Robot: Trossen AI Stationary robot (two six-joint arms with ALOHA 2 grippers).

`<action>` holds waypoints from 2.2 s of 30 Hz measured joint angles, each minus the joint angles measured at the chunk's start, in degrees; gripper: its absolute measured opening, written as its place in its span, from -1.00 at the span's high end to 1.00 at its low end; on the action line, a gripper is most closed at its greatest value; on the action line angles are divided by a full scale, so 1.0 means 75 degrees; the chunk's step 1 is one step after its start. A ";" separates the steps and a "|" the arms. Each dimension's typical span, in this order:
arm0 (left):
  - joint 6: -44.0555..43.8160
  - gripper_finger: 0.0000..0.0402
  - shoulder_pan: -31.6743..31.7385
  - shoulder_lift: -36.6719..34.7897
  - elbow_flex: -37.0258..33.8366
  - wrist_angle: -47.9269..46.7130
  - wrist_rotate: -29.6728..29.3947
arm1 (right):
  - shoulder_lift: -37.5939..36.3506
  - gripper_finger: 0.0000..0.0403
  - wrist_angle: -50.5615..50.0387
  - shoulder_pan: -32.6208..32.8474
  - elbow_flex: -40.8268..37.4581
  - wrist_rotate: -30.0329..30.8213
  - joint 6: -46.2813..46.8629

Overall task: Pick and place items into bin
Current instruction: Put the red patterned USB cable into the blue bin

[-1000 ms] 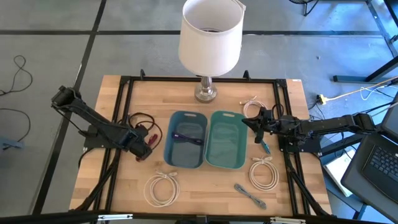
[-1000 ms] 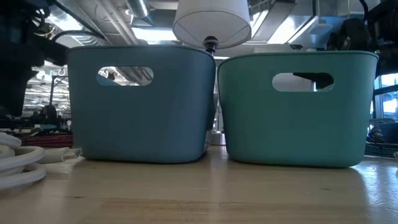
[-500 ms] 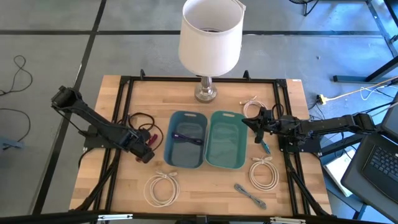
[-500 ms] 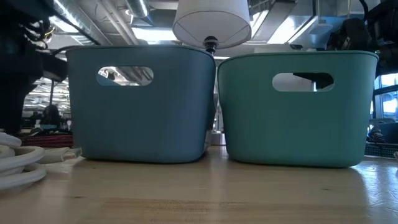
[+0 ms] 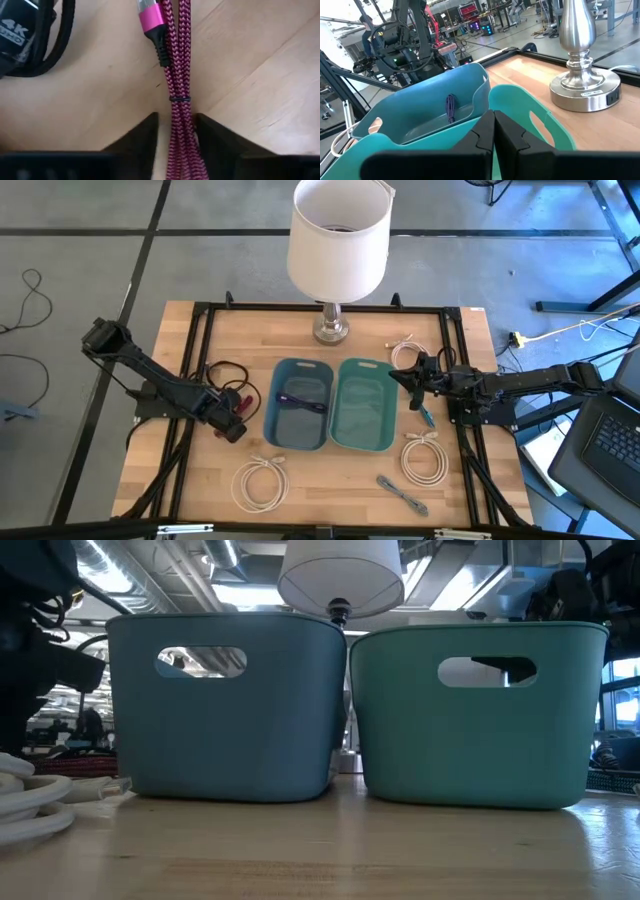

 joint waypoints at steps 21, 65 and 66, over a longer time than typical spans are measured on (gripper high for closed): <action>0.3073 0.94 0.0158 -0.1093 0.4429 -0.3092 -0.1594 | 0.0000 0.95 0.0004 0.0001 0.0001 0.0282 0.0001; 1.1237 0.94 0.3914 0.4586 0.6348 -0.1387 0.0821 | 0.0000 0.95 0.0030 0.0002 0.0000 0.0257 -0.0175; 1.1237 0.94 0.3914 0.4639 0.6348 -0.1378 0.0817 | 0.0000 0.95 0.0030 0.0002 0.0001 0.0257 -0.0172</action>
